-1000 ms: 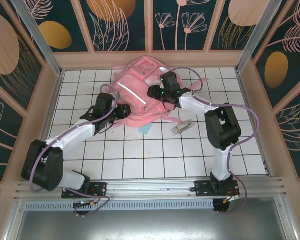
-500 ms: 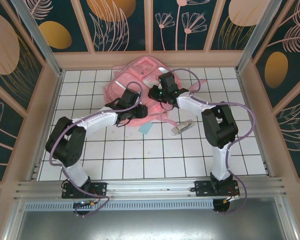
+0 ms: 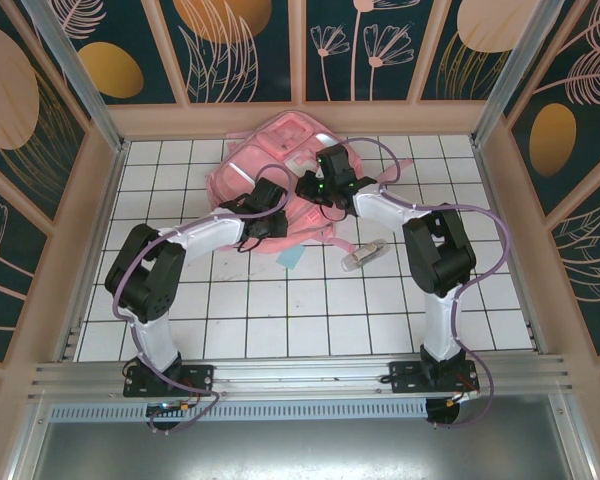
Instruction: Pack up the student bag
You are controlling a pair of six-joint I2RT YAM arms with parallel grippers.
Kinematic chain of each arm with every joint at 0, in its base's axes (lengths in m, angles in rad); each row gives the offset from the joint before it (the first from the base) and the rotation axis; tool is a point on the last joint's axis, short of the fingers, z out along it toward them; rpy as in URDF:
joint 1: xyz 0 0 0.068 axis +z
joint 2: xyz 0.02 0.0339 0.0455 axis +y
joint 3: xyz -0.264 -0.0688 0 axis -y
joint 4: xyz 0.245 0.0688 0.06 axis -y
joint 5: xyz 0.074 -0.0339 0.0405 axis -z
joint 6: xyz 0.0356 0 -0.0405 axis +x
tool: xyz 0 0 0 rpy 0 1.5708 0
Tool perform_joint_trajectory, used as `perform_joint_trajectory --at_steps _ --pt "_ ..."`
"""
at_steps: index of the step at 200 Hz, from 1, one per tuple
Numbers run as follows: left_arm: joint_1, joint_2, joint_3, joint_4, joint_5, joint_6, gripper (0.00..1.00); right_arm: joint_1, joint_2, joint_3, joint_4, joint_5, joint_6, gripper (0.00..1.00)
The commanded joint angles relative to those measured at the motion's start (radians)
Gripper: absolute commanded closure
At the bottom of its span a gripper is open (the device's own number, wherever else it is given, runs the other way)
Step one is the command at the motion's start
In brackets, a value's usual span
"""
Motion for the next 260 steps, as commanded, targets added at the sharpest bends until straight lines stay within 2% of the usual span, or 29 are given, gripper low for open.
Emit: perform_joint_trajectory --at_steps 1,12,30,40,90,123,141,153,207,238,260 --pt "0.002 0.019 -0.012 0.002 0.086 0.010 0.89 0.006 -0.006 0.001 0.101 0.000 0.014 0.97" --pt "0.003 0.019 -0.012 -0.011 0.081 0.016 1.00 0.007 -0.006 -0.003 0.106 0.001 0.012 1.00" --pt "0.008 0.001 -0.021 -0.063 -0.014 0.035 1.00 0.007 -0.016 -0.018 0.113 0.010 0.000 1.00" --pt "0.020 -0.022 -0.036 -0.088 -0.055 0.049 1.00 -0.027 -0.022 -0.027 0.112 0.018 -0.009 1.00" --pt "0.144 -0.124 -0.114 -0.176 -0.105 0.121 1.00 -0.058 -0.027 -0.032 0.121 0.014 -0.053 1.00" --pt "0.184 -0.123 -0.079 -0.225 -0.208 0.160 1.00 -0.061 -0.001 0.021 0.073 0.025 -0.103 1.00" --pt "0.182 -0.124 -0.085 -0.207 -0.096 0.168 1.00 -0.064 0.025 0.059 0.069 0.029 -0.116 1.00" --pt "0.167 -0.179 -0.112 -0.191 -0.033 0.173 1.00 -0.066 0.051 0.104 0.059 0.028 -0.130 1.00" --pt "0.055 -0.334 -0.233 -0.146 0.080 0.107 1.00 -0.073 0.219 0.374 -0.001 -0.015 -0.162 1.00" --pt "-0.020 -0.329 -0.233 -0.077 0.175 0.058 1.00 -0.072 0.297 0.501 -0.053 -0.020 -0.163 1.00" --pt "-0.070 -0.278 -0.187 0.008 0.244 0.028 1.00 -0.072 0.279 0.516 -0.103 0.007 -0.161 0.72"
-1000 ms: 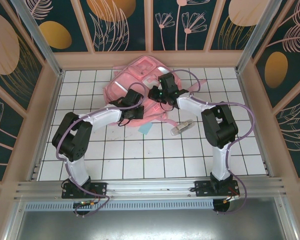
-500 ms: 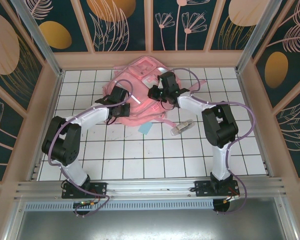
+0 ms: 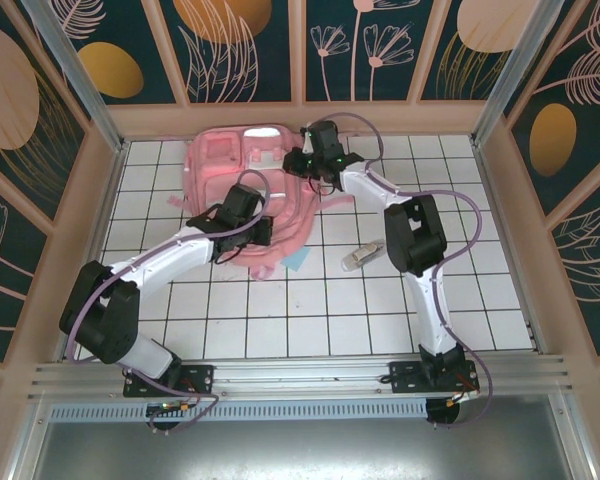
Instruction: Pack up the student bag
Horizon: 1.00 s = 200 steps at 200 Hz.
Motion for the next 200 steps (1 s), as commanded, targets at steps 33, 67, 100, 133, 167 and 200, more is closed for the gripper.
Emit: perform_joint_trajectory --at_steps 33,67,100,133,167,200 --pt "-0.078 0.133 0.118 0.038 0.177 -0.044 1.00 -0.030 -0.178 -0.134 -0.011 0.124 -0.003 0.55" --pt "-0.079 0.171 0.147 0.021 0.174 -0.018 1.00 -0.017 -0.369 -0.400 -0.004 0.129 0.016 0.55" --pt "-0.078 0.170 0.116 0.021 0.151 -0.022 1.00 -0.004 -0.478 -0.627 0.098 0.061 0.097 0.55" --pt "-0.078 0.150 0.104 0.030 0.131 -0.036 1.00 0.024 -0.467 -0.696 0.154 -0.014 0.141 0.56" --pt "-0.078 0.149 0.107 0.036 0.125 -0.044 1.00 0.073 -0.419 -0.745 0.296 -0.104 0.214 0.64" --pt "-0.078 0.143 0.083 0.035 0.099 -0.055 1.00 0.056 -0.408 -0.756 0.356 -0.095 0.247 1.00"
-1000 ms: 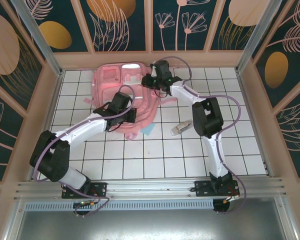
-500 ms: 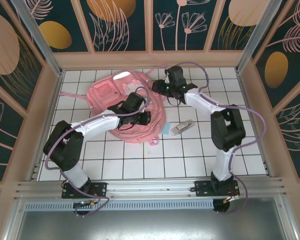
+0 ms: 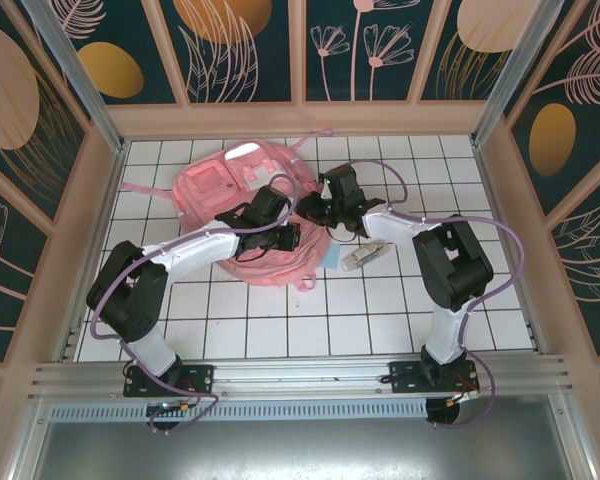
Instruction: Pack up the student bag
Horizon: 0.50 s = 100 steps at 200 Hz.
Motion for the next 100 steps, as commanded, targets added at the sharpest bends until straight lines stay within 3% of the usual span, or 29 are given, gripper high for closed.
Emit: perform_joint_trajectory --at_steps 1,55,100 --pt "-0.002 -0.020 -0.026 0.018 -0.027 -0.017 1.00 -0.003 0.013 -0.010 0.116 -0.036 0.049 1.00" --pt "0.000 -0.104 -0.158 -0.111 -0.116 -0.040 1.00 -0.067 0.037 0.141 0.034 0.099 -0.076 1.00" --pt "0.030 -0.211 -0.287 -0.195 -0.175 -0.107 1.00 -0.068 0.057 0.181 0.015 0.090 -0.114 1.00"
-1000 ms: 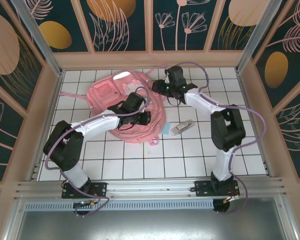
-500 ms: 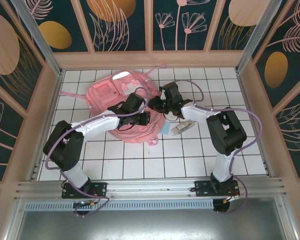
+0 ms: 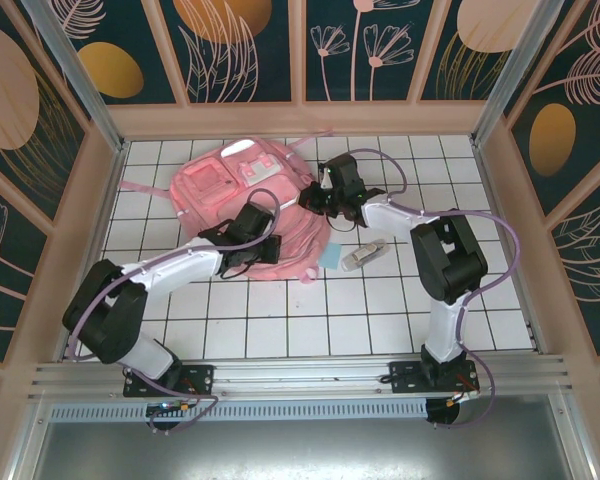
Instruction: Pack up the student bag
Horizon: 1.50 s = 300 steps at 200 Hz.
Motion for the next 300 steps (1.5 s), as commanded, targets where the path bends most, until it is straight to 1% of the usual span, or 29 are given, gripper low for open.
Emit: perform_joint_trajectory --at_steps 1,41,68,81,104,129,154,159,171,179,187,196,201,204,213,221,234,242,257,270,290,300 --pt "0.022 -0.037 -0.073 -0.190 -0.029 -0.052 1.00 -0.031 0.008 0.066 0.074 0.089 -0.041 1.00" --pt "0.118 -0.106 -0.123 -0.262 -0.080 -0.051 1.00 -0.031 0.011 0.079 0.029 0.122 -0.118 1.00" --pt "0.165 -0.154 -0.124 -0.343 -0.188 -0.031 1.00 -0.031 0.025 0.114 -0.007 0.122 -0.191 1.00" --pt "0.201 -0.177 -0.143 -0.309 -0.187 -0.015 1.00 -0.030 0.042 0.144 -0.035 0.103 -0.234 1.00" --pt "0.252 -0.154 -0.123 -0.276 -0.282 -0.003 1.00 -0.024 0.056 0.171 -0.066 0.118 -0.287 1.00" --pt "0.315 -0.104 -0.090 -0.194 -0.377 0.018 1.00 -0.023 0.059 0.178 -0.067 0.111 -0.314 1.00" --pt "0.338 -0.057 -0.040 -0.155 -0.447 0.038 1.00 -0.022 0.070 0.191 -0.083 0.120 -0.338 1.00" --pt "0.337 -0.049 -0.030 -0.157 -0.449 0.043 0.97 -0.021 0.072 0.194 -0.085 0.120 -0.342 1.00" --pt "0.339 -0.031 -0.013 -0.170 -0.454 0.051 0.83 -0.024 0.075 0.203 -0.090 0.108 -0.348 1.00" --pt "0.338 -0.024 -0.004 -0.184 -0.463 0.054 0.77 -0.023 0.076 0.210 -0.089 0.099 -0.347 1.00" --pt "0.337 -0.023 0.003 -0.199 -0.482 0.056 0.68 -0.024 0.072 0.214 -0.086 0.084 -0.343 1.00" --pt "0.337 -0.027 0.009 -0.212 -0.497 0.057 0.52 -0.024 0.066 0.224 -0.086 0.061 -0.336 1.00" --pt "0.337 -0.030 0.014 -0.223 -0.497 0.057 0.47 -0.023 0.064 0.232 -0.091 0.053 -0.330 1.00" --pt "0.338 -0.031 0.019 -0.228 -0.498 0.057 0.44 -0.023 0.062 0.237 -0.096 0.050 -0.326 0.97" --pt "0.337 -0.043 0.033 -0.246 -0.490 0.057 0.33 -0.025 0.048 0.245 -0.108 0.046 -0.316 0.85" --pt "0.337 -0.057 0.048 -0.260 -0.481 0.057 0.28 -0.025 0.031 0.246 -0.118 0.048 -0.311 0.75" --pt "0.336 -0.082 0.067 -0.273 -0.445 0.066 0.26 -0.028 -0.006 0.233 -0.133 0.067 -0.305 0.62" --pt "0.337 -0.095 0.103 -0.273 -0.415 0.069 0.26 -0.030 -0.031 0.219 -0.143 0.081 -0.301 0.57" --pt "0.334 -0.116 0.130 -0.248 -0.325 0.065 0.26 -0.037 -0.078 0.187 -0.164 0.093 -0.289 0.53" --pt "0.330 -0.134 0.133 -0.194 -0.218 0.048 0.27 -0.040 -0.117 0.152 -0.199 0.115 -0.281 0.52" --pt "0.302 -0.151 0.109 -0.071 -0.084 -0.011 0.28 -0.040 -0.178 0.074 -0.267 0.174 -0.255 0.51" --pt "0.276 -0.150 0.088 0.000 -0.035 -0.050 0.28 -0.040 -0.202 0.027 -0.306 0.206 -0.229 0.51"
